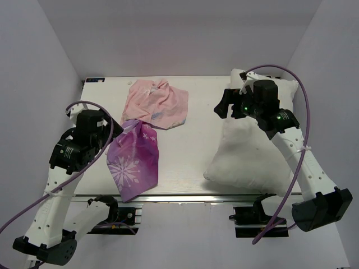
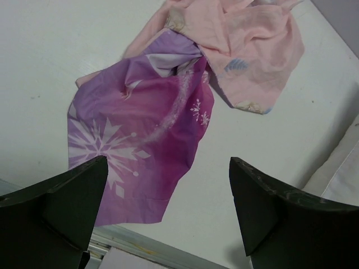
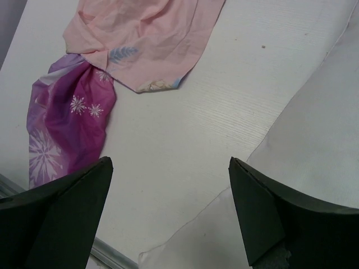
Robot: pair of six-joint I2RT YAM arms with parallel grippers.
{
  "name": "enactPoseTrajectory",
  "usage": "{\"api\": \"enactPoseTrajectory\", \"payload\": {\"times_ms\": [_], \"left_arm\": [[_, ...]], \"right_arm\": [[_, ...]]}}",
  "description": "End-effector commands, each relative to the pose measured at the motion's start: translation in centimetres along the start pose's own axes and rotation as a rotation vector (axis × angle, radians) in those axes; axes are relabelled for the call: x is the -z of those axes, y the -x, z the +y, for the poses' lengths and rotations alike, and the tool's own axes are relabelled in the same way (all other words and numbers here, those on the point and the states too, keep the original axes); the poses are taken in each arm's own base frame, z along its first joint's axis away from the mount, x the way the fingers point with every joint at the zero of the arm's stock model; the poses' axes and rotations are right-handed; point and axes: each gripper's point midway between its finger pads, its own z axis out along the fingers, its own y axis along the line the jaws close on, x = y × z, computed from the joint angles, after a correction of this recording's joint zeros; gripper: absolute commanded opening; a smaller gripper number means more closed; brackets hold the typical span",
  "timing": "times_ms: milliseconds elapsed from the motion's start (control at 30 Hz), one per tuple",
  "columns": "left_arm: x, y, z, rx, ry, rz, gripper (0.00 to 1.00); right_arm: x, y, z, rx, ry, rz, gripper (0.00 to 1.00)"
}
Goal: Put the pillow into the pillowcase
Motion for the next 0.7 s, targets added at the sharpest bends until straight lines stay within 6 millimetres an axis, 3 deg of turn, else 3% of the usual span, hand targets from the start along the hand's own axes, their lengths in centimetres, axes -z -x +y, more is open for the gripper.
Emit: {"api": "enactPoseTrajectory", "payload": {"times_ms": [0,167,200,267,300,367,467,533,567,600,633,667], "left_arm": [[0.5,-1.1,1.9,0.052,0.082,0.034,0.98],[-0.4,-6.3,5.4,0.122,0.236,0.18,0.98],[-1.0,-7.9,6.4,0.122,0.272,0.216,0.98],[-1.5,-10.1,6.1,0.157,0.25,0.286,0.98],[-1.6,-10.9,6.1,0.165,0.228,0.306,0.98],[-2.7,-13.9,6.6,0.172,0.217,0.385,0.98],[-4.0,-16.9,7.1,0.19,0.205,0.449,0.98],[-5.3,-17.9,6.7,0.201,0.175,0.456,0.98],[-5.6,-18.3,6.5,0.204,0.162,0.463,0.98],[-6.1,-18.5,6.3,0.204,0.153,0.464,0.98],[-7.1,-18.4,5.6,0.19,0.123,0.448,0.98],[-7.5,-18.8,5.8,0.186,0.132,0.453,0.98]], "right_arm": [[0.8,2.6,1.2,0.025,0.043,-0.089,0.89],[-0.7,2.8,2.8,0.042,0.157,-0.095,0.89],[-2.0,2.3,2.5,0.03,0.16,-0.06,0.89],[-3.0,3.2,3.3,0.032,0.17,-0.043,0.9],[-5.0,1.8,3.0,0.019,0.152,0.029,0.89],[-7.0,1.1,4.0,0.055,0.122,0.072,0.89],[-10.6,0.4,5.4,0.096,0.082,0.125,0.89],[-13.3,-0.3,5.4,0.093,0.047,0.163,0.89],[-15.5,-2.0,5.2,0.094,0.026,0.214,0.89],[-16.5,-2.5,5.0,0.086,0.006,0.235,0.89],[-17.0,-2.0,5.5,0.087,0.003,0.234,0.89],[-19.1,-3.9,5.2,0.09,-0.014,0.288,0.89]]}}
